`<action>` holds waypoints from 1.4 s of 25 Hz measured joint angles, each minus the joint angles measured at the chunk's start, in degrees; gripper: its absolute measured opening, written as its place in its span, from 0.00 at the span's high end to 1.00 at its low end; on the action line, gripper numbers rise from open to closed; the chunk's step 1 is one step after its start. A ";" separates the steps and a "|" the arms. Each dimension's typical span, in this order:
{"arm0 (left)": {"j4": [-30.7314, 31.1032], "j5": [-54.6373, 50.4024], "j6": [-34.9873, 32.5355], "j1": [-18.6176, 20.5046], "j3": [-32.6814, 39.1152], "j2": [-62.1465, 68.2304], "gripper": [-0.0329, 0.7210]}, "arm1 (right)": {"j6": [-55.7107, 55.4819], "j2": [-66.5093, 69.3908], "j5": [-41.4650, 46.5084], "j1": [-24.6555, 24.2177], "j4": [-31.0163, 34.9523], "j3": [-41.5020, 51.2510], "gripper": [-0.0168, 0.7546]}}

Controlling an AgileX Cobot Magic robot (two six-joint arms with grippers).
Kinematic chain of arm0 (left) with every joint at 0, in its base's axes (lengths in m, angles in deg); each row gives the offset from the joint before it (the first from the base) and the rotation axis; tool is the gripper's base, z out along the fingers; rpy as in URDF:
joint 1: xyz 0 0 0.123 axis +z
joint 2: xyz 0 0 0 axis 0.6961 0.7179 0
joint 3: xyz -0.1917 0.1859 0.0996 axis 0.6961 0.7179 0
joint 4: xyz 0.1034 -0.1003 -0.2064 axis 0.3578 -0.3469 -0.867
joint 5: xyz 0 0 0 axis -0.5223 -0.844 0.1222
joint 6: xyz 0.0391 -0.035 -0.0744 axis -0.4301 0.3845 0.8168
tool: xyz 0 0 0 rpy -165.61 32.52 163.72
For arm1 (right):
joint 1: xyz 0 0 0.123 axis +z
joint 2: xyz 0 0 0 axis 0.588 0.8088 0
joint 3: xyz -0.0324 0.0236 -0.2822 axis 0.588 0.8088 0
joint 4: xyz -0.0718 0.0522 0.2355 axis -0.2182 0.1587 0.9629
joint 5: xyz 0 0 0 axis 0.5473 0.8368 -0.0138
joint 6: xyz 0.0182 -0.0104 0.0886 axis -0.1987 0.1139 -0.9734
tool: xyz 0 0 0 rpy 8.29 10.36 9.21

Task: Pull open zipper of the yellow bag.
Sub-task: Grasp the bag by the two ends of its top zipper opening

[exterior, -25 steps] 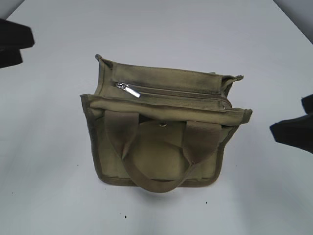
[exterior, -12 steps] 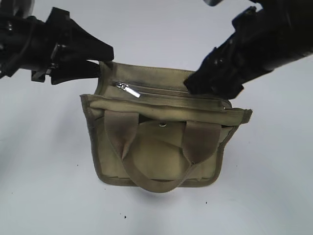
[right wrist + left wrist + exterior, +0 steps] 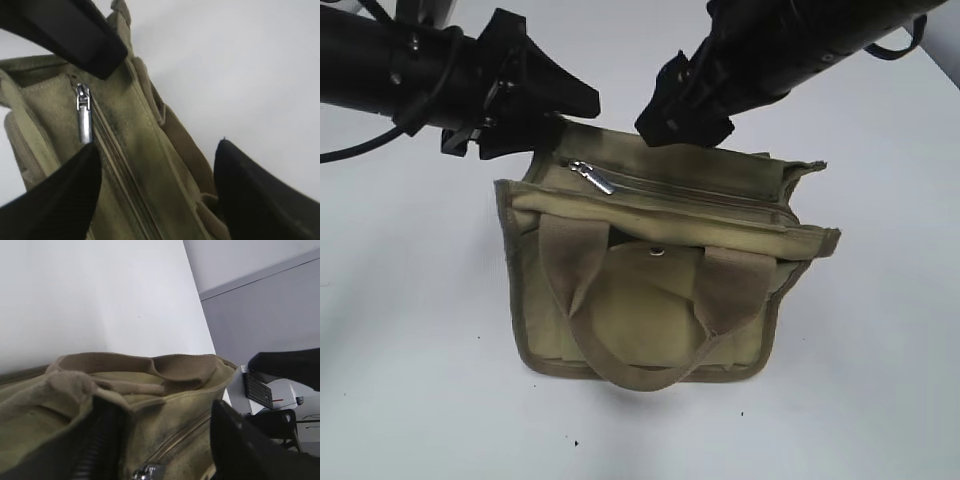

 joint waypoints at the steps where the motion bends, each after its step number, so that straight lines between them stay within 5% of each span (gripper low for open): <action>1: 0.23 0.00 0.43 -0.29 -0.50 0.40 0.40 | 0.21 0.38 0.00 0.00 0.39 -0.44 0.29; 10: 0.64 0.68 0.83 -0.76 -0.87 1.59 0.91 | 8.91 3.22 -0.17 2.21 6.09 -0.81 0.46; 28: 0.65 -0.04 1.24 -0.82 -0.87 0.38 0.92 | 11.65 7.94 -2.91 4.08 6.51 -1.08 0.49; 31: 0.65 -0.04 1.24 -0.82 -0.87 0.38 0.92 | 11.65 9.15 -2.91 4.08 5.59 -1.32 0.59; 35: 0.65 -0.02 1.24 -0.82 -0.87 0.38 0.92 | 11.65 9.35 -2.32 4.08 4.46 -1.32 0.84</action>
